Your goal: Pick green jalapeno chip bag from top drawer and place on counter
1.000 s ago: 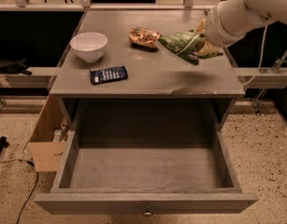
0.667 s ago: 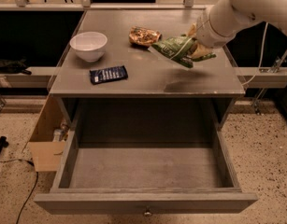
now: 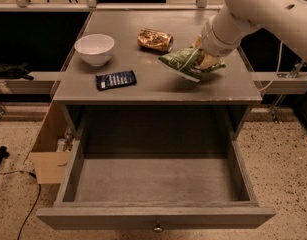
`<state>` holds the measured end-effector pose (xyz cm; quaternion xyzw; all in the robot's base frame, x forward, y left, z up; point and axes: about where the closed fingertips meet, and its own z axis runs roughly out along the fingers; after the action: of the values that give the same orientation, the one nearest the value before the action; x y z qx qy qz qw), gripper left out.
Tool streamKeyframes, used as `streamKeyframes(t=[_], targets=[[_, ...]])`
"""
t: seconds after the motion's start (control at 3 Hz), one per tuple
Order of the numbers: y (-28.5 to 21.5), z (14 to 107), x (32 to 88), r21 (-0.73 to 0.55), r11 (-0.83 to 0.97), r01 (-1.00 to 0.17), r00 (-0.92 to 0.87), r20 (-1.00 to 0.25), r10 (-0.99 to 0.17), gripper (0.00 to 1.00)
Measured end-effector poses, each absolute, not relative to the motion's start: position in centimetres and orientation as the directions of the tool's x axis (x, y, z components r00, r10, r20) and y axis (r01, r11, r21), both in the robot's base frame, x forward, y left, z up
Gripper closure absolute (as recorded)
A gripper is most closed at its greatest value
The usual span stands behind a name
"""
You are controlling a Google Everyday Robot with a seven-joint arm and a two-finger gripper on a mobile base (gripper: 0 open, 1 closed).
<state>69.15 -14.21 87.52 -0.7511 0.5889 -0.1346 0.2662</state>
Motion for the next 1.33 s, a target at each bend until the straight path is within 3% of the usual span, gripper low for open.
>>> streamKeyframes(t=[0.33,0.67,1.33], targets=[[-14.23,87.44,69.15,-0.557,-0.165,-0.814,0.27,-0.111,-0.956,1.0],[-14.23,87.44,69.15,-0.557,-0.165,-0.814,0.27,-0.111,-0.956,0.85],[-14.22,87.43,69.15,-0.557,-0.165,-0.814,0.27,-0.111,-0.956,0.38]])
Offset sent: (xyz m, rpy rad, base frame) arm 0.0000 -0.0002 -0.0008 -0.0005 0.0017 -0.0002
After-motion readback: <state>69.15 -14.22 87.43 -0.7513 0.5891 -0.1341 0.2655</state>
